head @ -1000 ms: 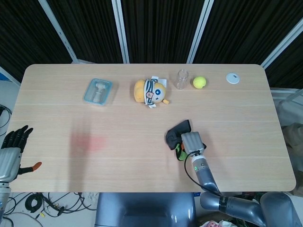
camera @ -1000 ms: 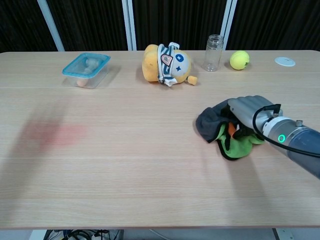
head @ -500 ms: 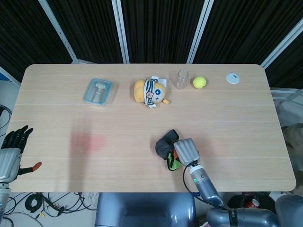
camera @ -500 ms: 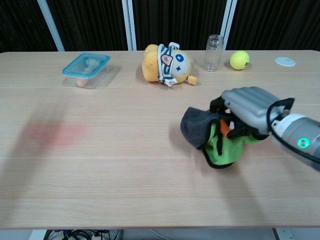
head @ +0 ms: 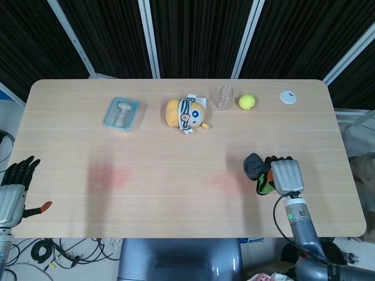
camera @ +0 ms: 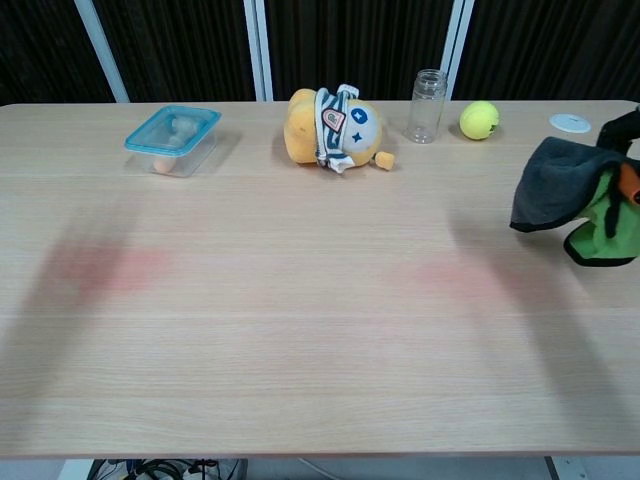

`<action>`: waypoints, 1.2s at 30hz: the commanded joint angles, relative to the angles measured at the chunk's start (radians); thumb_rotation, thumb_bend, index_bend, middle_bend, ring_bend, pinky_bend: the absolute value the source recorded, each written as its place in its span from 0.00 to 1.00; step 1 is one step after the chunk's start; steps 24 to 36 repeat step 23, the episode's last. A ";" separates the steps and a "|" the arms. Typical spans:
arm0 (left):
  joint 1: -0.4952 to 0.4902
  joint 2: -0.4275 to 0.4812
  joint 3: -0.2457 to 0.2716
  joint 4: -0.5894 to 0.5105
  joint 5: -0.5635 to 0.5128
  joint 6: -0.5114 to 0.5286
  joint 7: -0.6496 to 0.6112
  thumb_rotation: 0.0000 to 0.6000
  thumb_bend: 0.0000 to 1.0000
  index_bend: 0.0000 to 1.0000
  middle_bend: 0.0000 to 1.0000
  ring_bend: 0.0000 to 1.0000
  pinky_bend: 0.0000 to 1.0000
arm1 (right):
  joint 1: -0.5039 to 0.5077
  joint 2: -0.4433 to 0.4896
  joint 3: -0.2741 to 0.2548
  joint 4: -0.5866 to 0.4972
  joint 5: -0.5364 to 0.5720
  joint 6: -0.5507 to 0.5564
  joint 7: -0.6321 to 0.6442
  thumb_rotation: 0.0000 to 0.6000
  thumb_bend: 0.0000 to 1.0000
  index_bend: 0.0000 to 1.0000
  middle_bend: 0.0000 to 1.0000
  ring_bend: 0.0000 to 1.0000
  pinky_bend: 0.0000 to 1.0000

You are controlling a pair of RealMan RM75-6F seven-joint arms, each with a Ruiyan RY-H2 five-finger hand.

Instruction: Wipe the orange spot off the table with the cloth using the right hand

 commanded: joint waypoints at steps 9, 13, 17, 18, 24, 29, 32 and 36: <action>0.002 -0.003 0.006 0.002 0.012 0.003 0.014 1.00 0.02 0.00 0.00 0.00 0.00 | -0.092 0.159 -0.051 -0.139 0.024 0.043 0.030 1.00 0.06 0.00 0.00 0.00 0.18; 0.003 -0.003 0.007 0.005 0.018 0.008 0.015 1.00 0.02 0.00 0.00 0.00 0.00 | -0.145 0.203 -0.080 -0.154 -0.061 0.097 0.094 1.00 0.08 0.00 0.00 0.00 0.18; 0.005 -0.004 0.007 0.010 0.028 0.016 0.012 1.00 0.02 0.00 0.00 0.00 0.00 | -0.238 0.229 -0.132 -0.095 -0.264 0.234 0.206 1.00 0.10 0.00 0.00 0.00 0.18; 0.006 -0.004 0.008 0.013 0.031 0.017 0.013 1.00 0.02 0.00 0.00 0.00 0.00 | -0.259 0.234 -0.149 -0.075 -0.311 0.263 0.228 1.00 0.10 0.00 0.00 0.00 0.18; 0.006 -0.009 0.013 0.021 0.040 0.019 0.034 1.00 0.01 0.00 0.00 0.00 0.00 | -0.350 0.257 -0.227 0.049 -0.491 0.373 0.289 1.00 0.07 0.00 0.00 0.00 0.18; 0.006 -0.009 0.013 0.021 0.040 0.019 0.034 1.00 0.01 0.00 0.00 0.00 0.00 | -0.350 0.257 -0.227 0.049 -0.491 0.373 0.289 1.00 0.07 0.00 0.00 0.00 0.18; 0.006 -0.009 0.013 0.021 0.040 0.019 0.034 1.00 0.01 0.00 0.00 0.00 0.00 | -0.350 0.257 -0.227 0.049 -0.491 0.373 0.289 1.00 0.07 0.00 0.00 0.00 0.18; 0.006 -0.009 0.013 0.021 0.040 0.019 0.034 1.00 0.01 0.00 0.00 0.00 0.00 | -0.350 0.257 -0.227 0.049 -0.491 0.373 0.289 1.00 0.07 0.00 0.00 0.00 0.18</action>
